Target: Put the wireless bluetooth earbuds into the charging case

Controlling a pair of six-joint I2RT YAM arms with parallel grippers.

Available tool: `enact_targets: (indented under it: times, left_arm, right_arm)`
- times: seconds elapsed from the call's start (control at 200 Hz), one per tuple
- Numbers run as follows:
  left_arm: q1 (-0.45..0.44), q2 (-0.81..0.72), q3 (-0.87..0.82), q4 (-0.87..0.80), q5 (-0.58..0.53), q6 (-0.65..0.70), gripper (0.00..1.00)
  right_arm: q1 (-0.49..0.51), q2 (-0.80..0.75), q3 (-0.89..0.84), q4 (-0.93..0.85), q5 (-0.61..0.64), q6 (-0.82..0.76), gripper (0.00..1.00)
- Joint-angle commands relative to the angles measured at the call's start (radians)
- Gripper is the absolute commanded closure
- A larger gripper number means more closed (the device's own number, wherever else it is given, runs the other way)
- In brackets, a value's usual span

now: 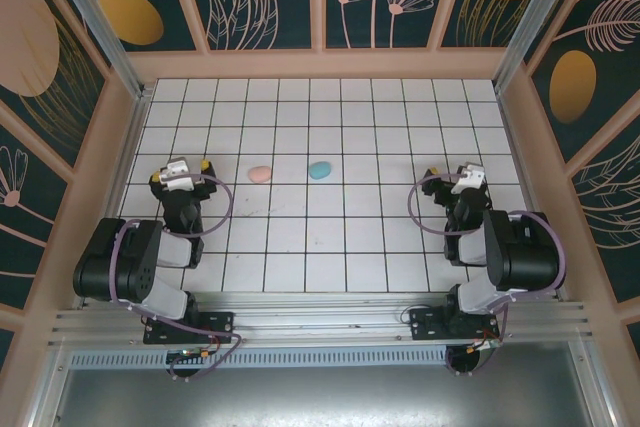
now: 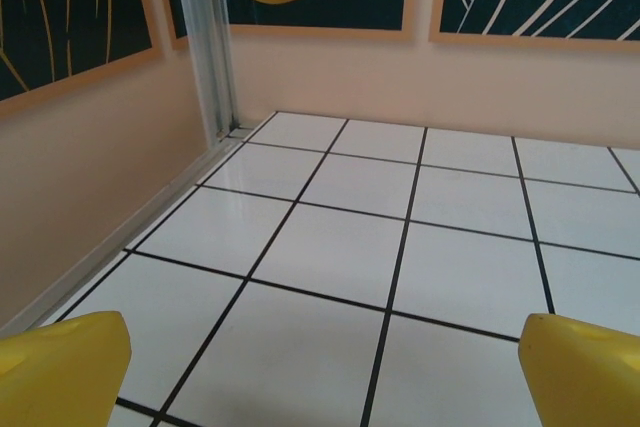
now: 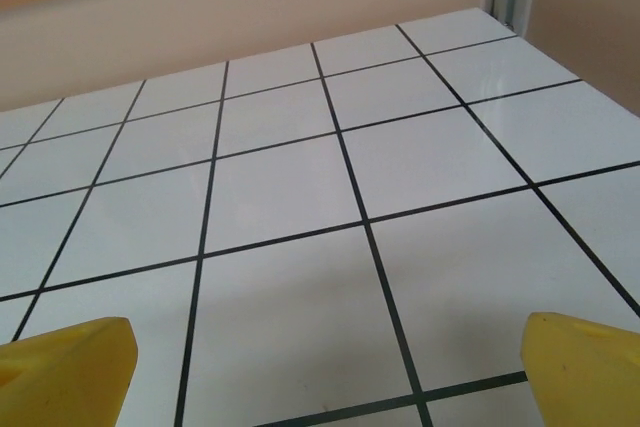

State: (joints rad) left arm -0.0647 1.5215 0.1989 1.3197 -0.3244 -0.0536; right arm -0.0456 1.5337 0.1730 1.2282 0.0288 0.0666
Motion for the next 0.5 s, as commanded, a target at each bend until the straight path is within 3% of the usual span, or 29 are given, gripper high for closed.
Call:
enact_targets:
  times: [0.0,0.495]
  left_arm:
    - [0.006,0.004,0.016,0.005,0.031,-0.021,0.02]
    - [0.006,0.002,0.013,0.007,0.030,-0.020,0.01]
  right_arm:
    - [0.018,0.004,0.050,0.036,0.035,-0.024,0.01]
    - [0.029,0.006,0.050,0.042,0.050,-0.034,0.01]
